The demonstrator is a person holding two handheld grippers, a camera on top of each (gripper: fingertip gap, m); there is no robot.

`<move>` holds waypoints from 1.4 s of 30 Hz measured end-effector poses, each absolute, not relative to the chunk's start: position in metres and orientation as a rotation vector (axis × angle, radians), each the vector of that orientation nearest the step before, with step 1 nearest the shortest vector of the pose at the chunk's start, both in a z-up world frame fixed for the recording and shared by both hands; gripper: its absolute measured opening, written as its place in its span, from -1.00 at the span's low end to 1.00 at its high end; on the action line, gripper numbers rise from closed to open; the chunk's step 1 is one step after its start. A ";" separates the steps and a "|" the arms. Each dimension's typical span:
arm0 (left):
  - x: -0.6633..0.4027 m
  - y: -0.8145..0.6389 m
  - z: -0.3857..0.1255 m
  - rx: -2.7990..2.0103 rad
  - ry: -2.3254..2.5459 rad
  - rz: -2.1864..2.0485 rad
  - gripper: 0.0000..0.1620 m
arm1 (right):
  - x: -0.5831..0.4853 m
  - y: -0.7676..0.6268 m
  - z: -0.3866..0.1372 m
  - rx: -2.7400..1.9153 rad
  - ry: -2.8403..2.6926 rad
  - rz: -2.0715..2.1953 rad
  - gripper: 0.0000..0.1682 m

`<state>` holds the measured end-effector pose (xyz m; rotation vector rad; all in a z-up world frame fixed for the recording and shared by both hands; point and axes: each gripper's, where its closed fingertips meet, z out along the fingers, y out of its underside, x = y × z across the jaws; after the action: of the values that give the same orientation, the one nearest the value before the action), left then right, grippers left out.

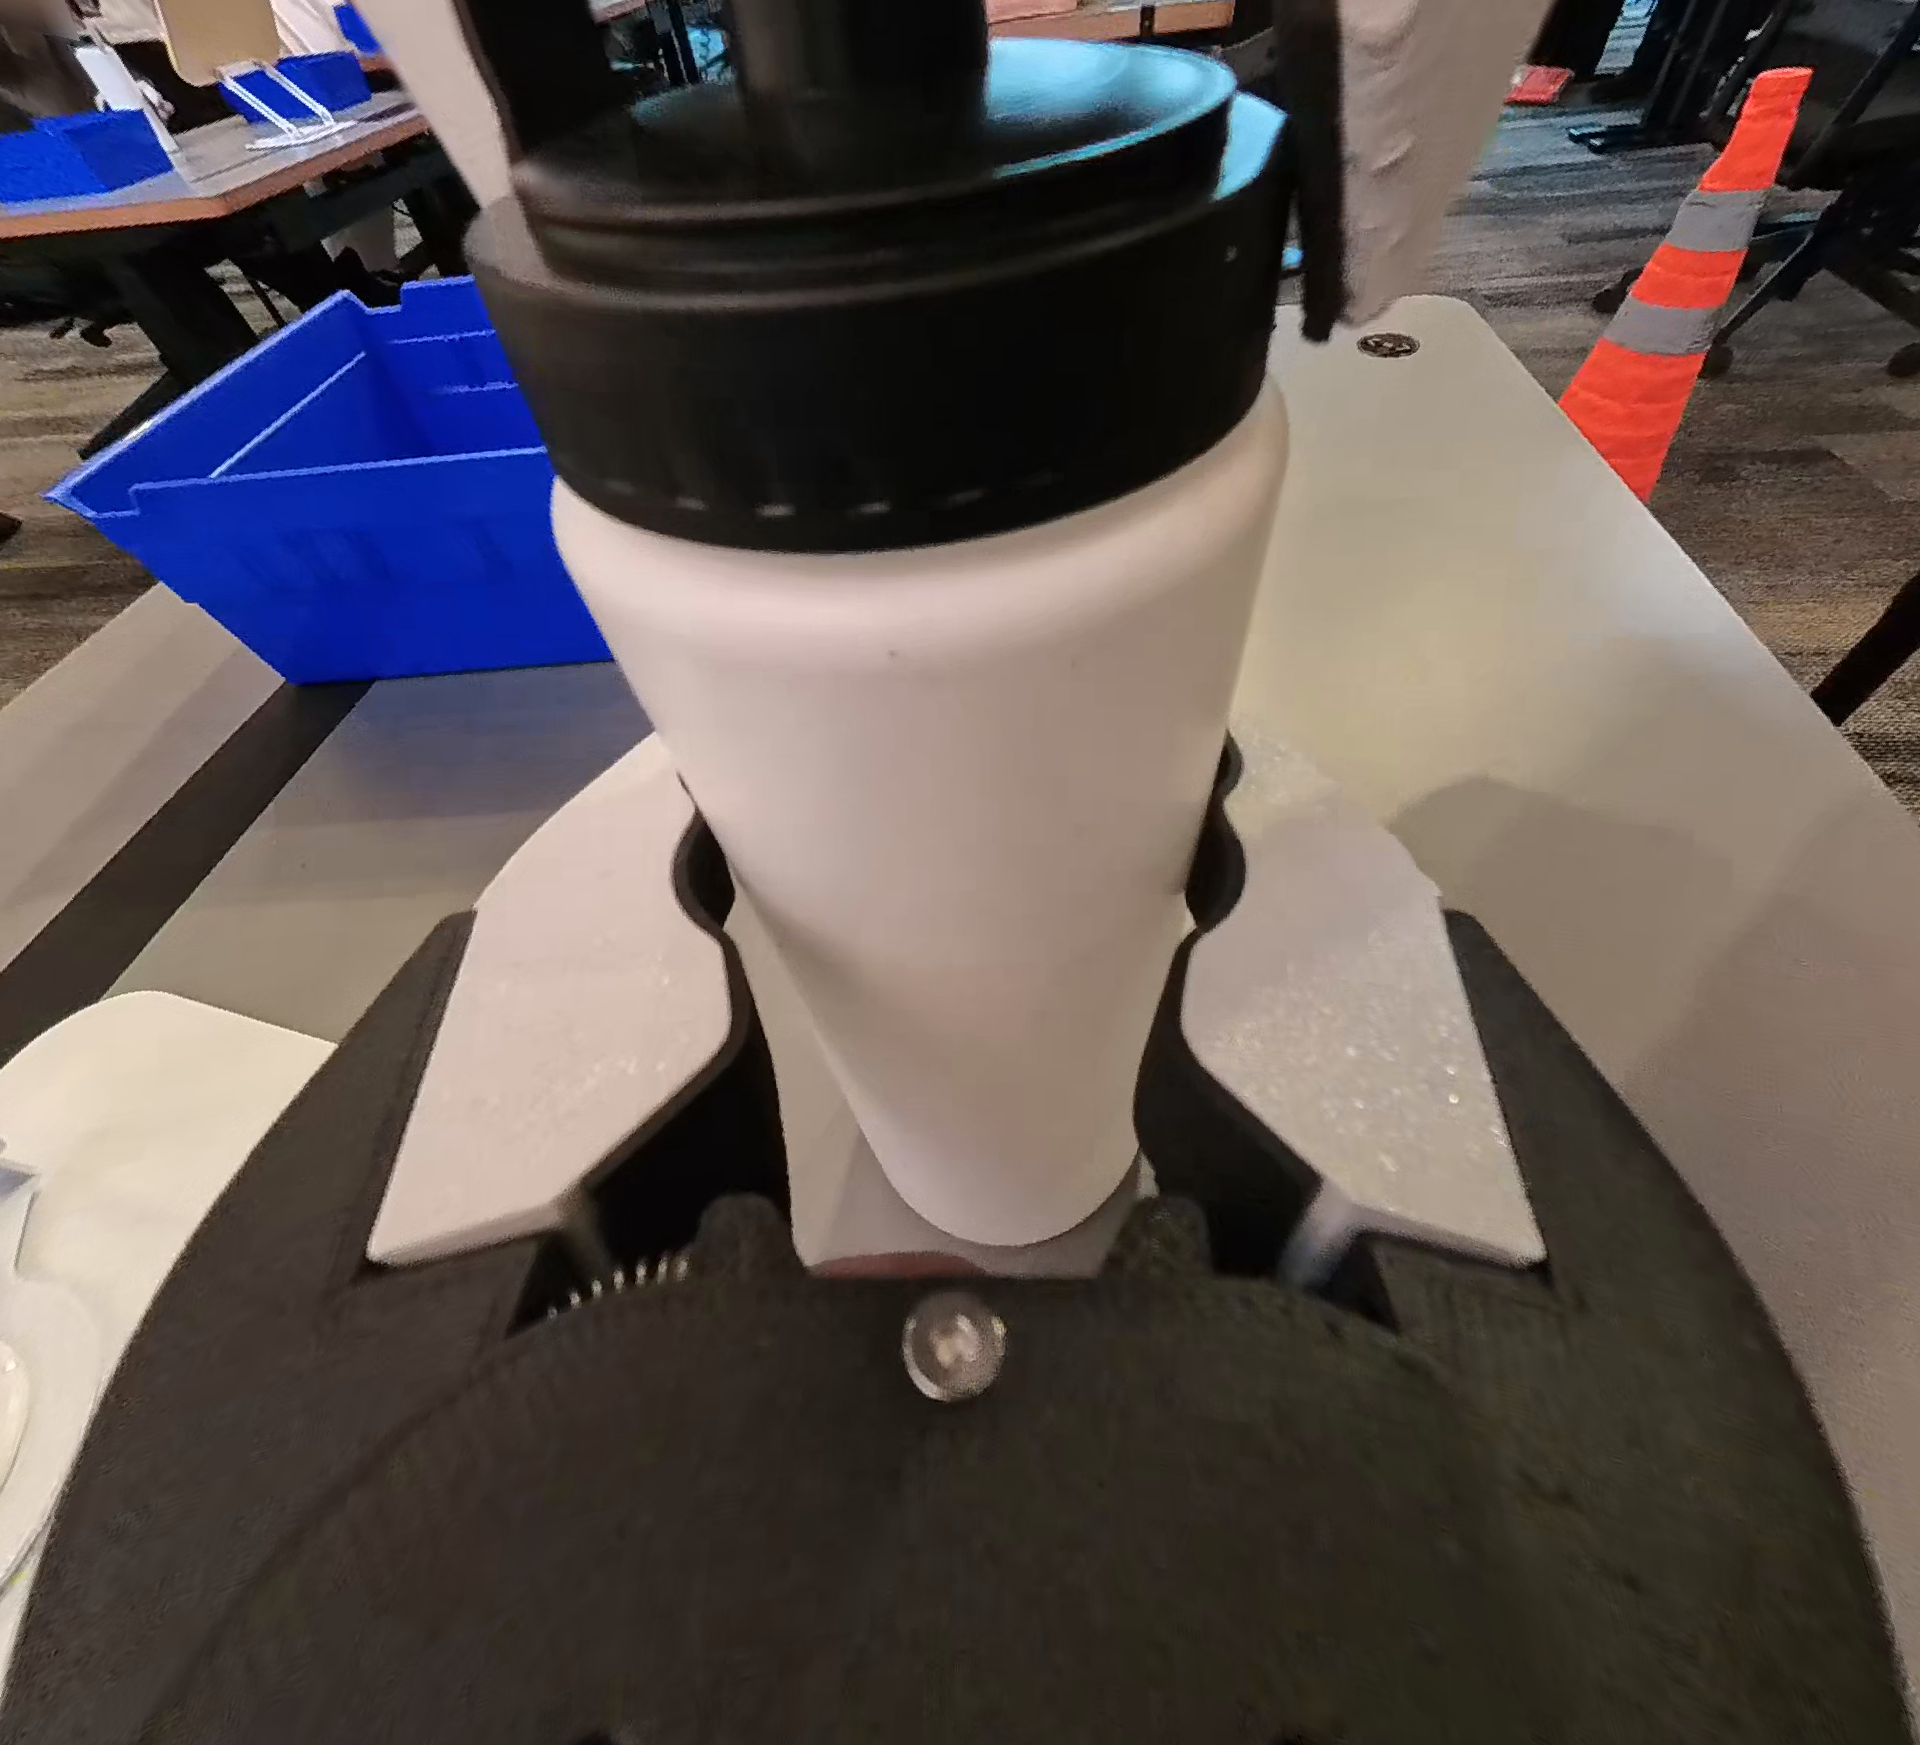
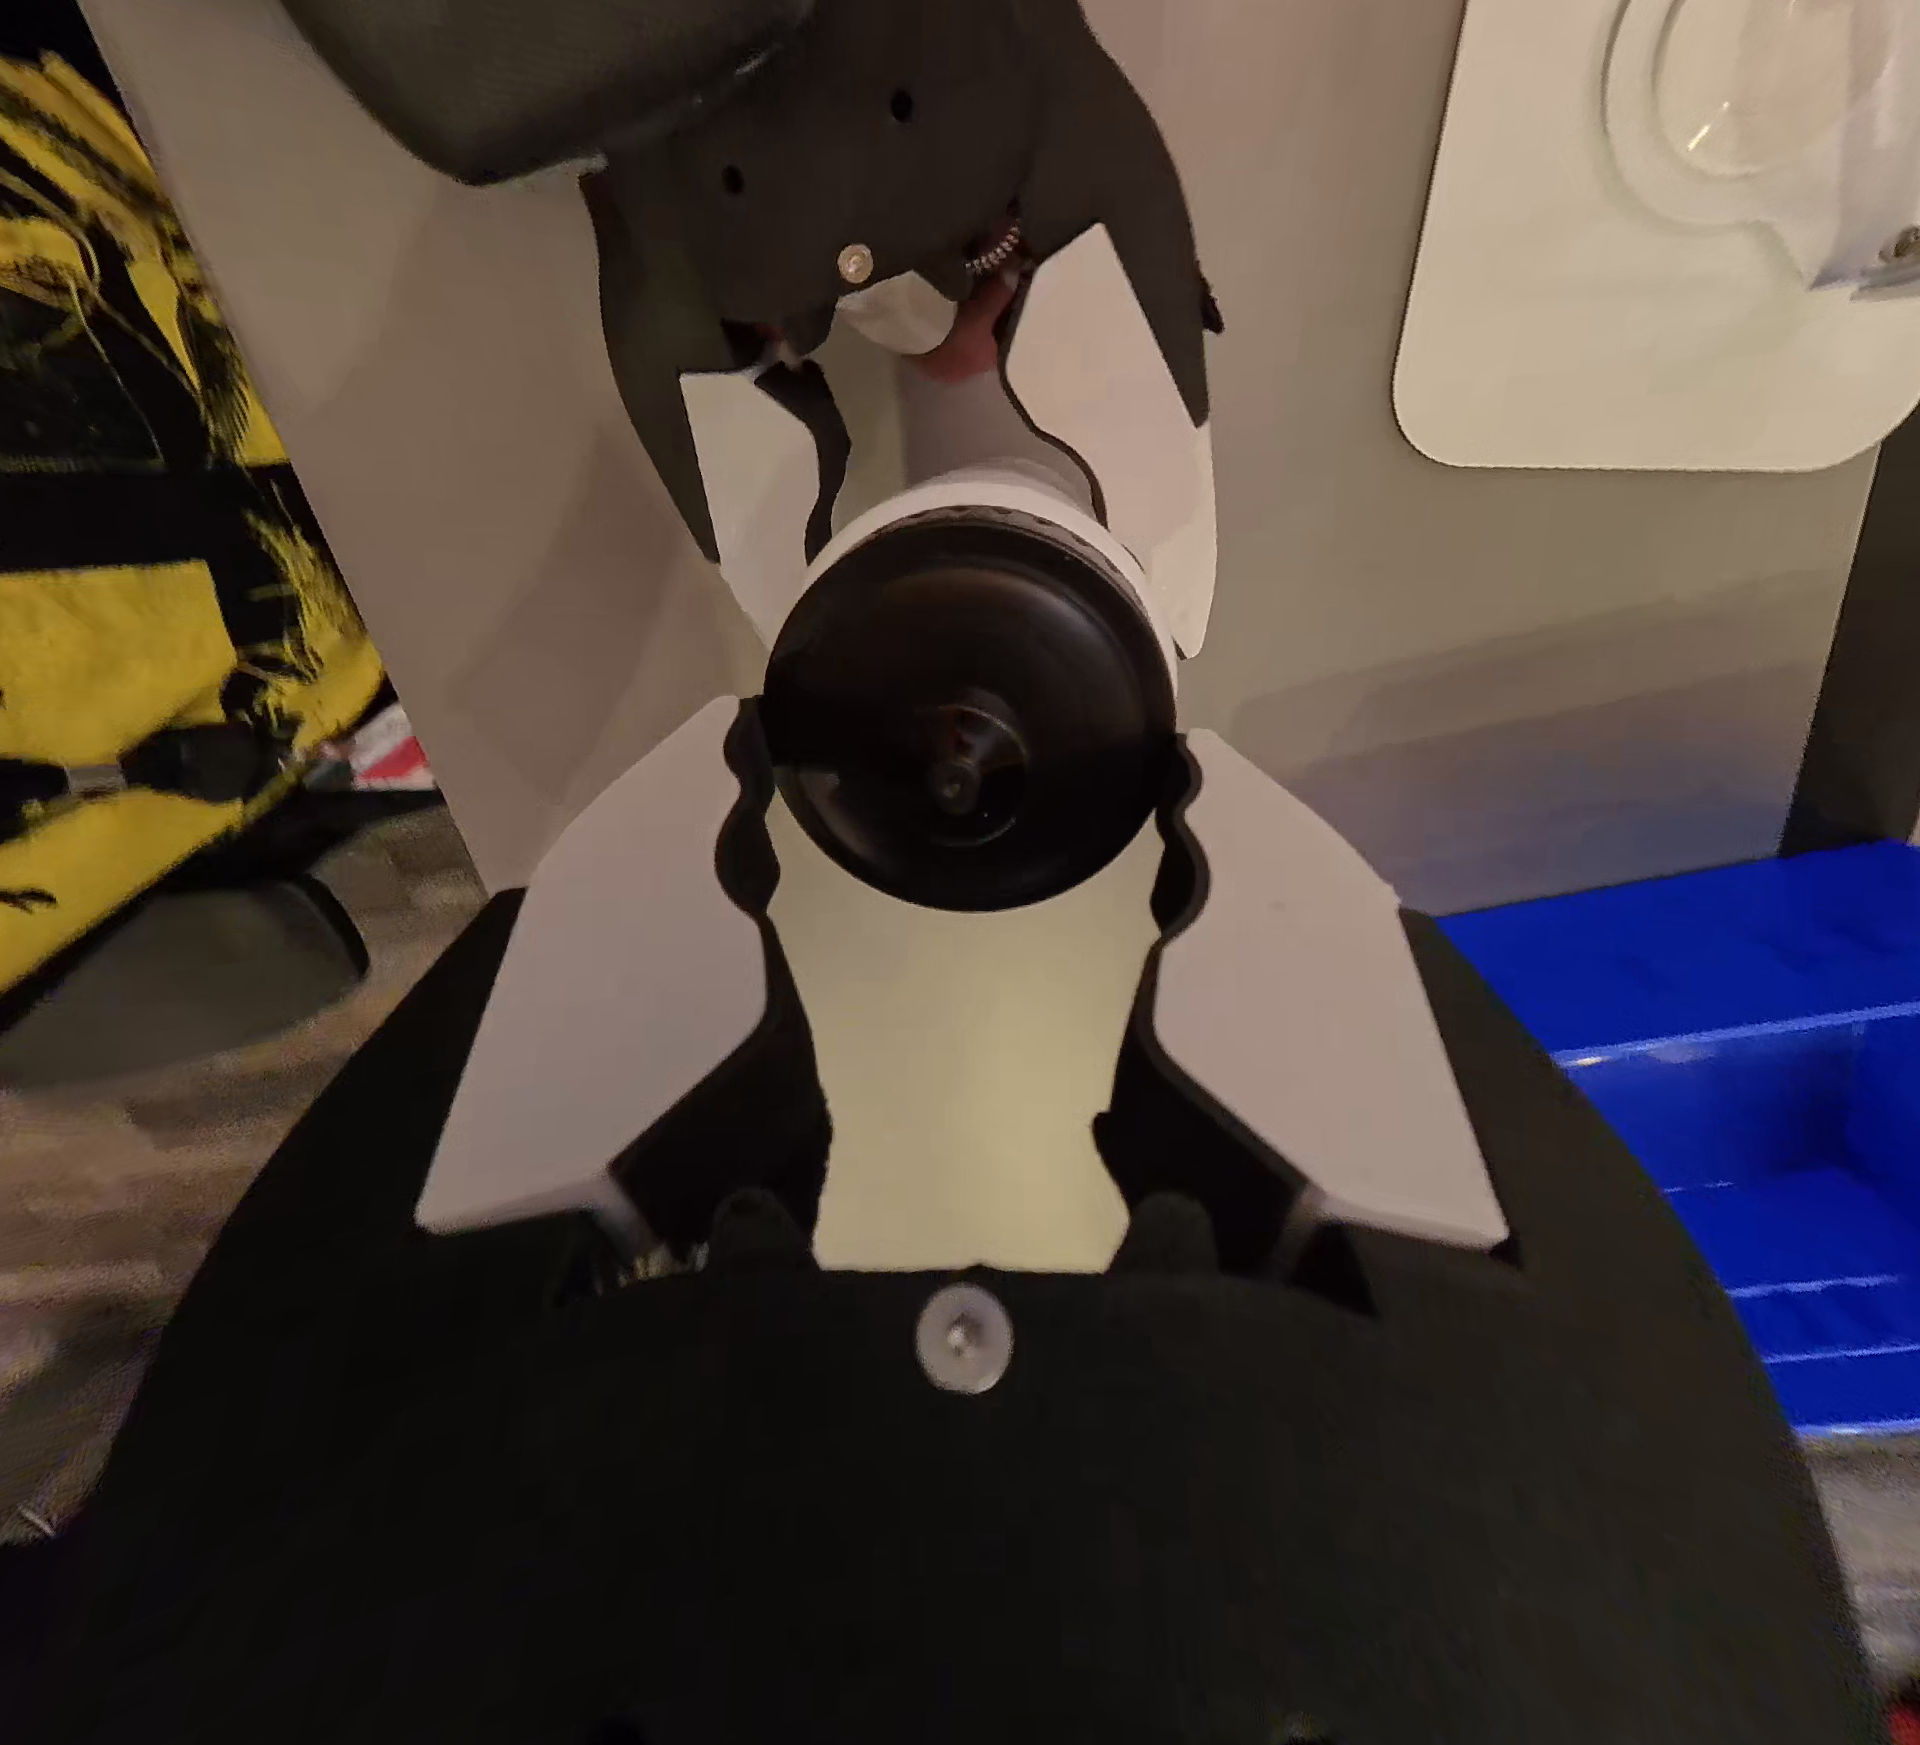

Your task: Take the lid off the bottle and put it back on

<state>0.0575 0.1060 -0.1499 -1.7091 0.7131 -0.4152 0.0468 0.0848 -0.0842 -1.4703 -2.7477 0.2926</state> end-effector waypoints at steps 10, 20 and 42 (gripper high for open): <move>0.061 0.106 -0.150 -1.703 0.734 -0.417 0.08 | 0.050 0.095 -0.082 -0.549 -3.134 -0.205 -0.14; 0.062 0.106 -0.150 -1.708 0.731 -0.410 0.08 | 0.053 0.089 -0.077 -1.419 -2.798 0.049 -0.13; 0.064 0.106 -0.150 -1.694 0.725 -0.443 0.07 | 0.051 0.094 -0.083 -0.577 -3.105 -0.417 -0.13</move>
<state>0.0638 0.1056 -0.1498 -1.6943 0.7252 -0.4429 0.0508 0.0938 -0.0834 -0.5766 -3.1050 -0.4167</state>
